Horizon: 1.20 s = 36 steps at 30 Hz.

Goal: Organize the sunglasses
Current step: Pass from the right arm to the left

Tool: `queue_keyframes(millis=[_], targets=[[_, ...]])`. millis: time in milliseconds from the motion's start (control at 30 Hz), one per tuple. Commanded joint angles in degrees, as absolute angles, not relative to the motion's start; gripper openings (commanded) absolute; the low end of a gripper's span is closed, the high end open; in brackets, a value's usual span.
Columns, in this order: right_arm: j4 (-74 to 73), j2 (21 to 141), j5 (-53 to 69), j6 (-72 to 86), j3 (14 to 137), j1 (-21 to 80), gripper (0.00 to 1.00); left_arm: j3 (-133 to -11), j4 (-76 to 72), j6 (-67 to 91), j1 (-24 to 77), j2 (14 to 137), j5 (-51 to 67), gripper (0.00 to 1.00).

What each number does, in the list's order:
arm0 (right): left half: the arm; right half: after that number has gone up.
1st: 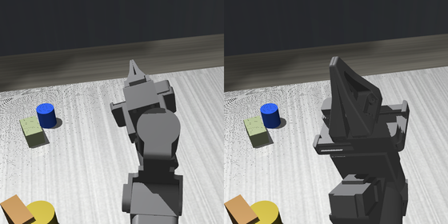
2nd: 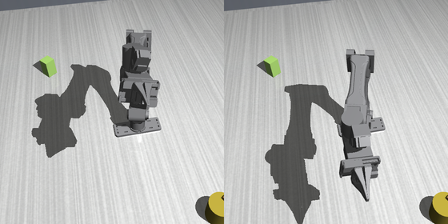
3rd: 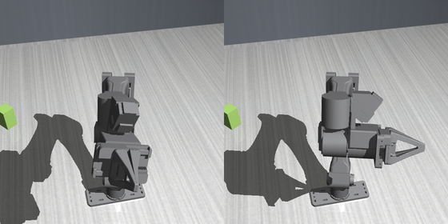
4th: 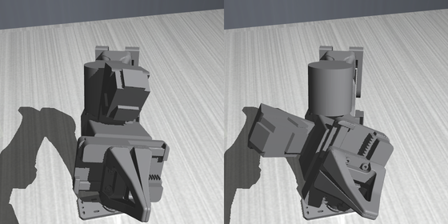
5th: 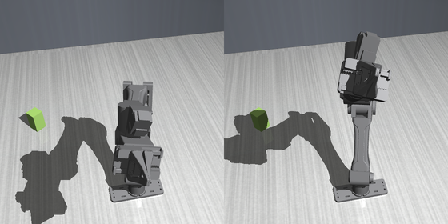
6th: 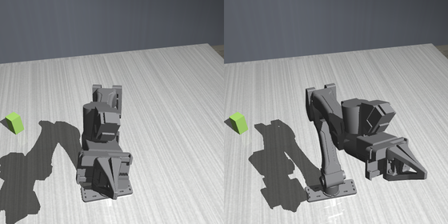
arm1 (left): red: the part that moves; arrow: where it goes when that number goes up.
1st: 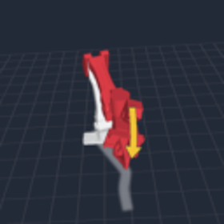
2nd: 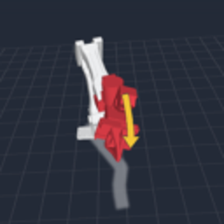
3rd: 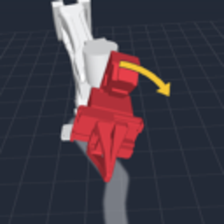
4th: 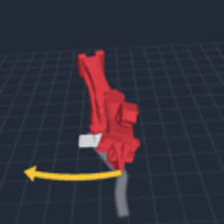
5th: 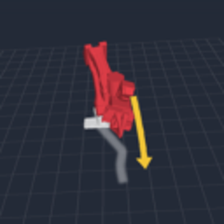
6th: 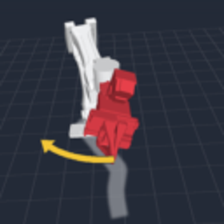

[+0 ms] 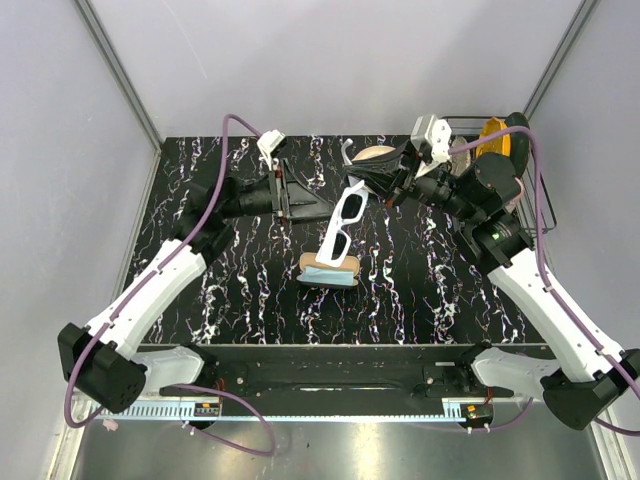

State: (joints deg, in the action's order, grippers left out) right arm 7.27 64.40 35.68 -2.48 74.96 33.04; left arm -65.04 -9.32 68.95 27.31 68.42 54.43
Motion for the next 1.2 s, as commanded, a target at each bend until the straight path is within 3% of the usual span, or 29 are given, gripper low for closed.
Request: queue_keyframes(millis=[0, 100, 233, 567, 767, 867, 1000, 1033, 1167], targets=[[10.5, 64.3, 36.3, -1.8, 75.1, 33.8, 0.0, -67.3, -9.5, 68.9, 28.6, 69.1, 57.5, 0.59], [10.5, 64.3, 36.3, -1.8, 74.6, 33.8, 0.0, -68.1, -10.0, 68.8, 29.4, 69.5, 57.7, 0.54], [10.3, 64.4, 36.1, -1.7, 74.2, 33.8, 0.0, -68.6, -10.5, 68.8, 30.3, 70.3, 58.2, 0.38], [10.6, 64.6, 35.0, -2.1, 73.6, 33.8, 0.0, -70.3, -9.8, 67.8, 32.9, 72.1, 60.8, 0.3], [10.5, 64.9, 34.5, -2.5, 73.5, 33.8, 0.0, -70.7, -8.3, 66.1, 33.0, 72.0, 61.9, 0.3], [10.9, 64.8, 34.0, -2.5, 73.3, 33.8, 0.0, -70.2, -8.4, 65.8, 33.0, 71.8, 62.5, 0.43], [11.0, 64.8, 34.1, -2.3, 73.1, 33.8, 0.0, -69.2, -9.1, 65.8, 33.0, 71.7, 62.8, 0.46], [11.0, 64.9, 34.1, -2.2, 73.1, 33.8, 0.0, -68.9, -9.2, 65.9, 33.0, 71.7, 62.8, 0.38], [10.9, 64.6, 34.0, -2.1, 72.8, 33.8, 0.0, -68.7, -9.4, 66.1, 33.0, 72.1, 62.8, 0.25]])
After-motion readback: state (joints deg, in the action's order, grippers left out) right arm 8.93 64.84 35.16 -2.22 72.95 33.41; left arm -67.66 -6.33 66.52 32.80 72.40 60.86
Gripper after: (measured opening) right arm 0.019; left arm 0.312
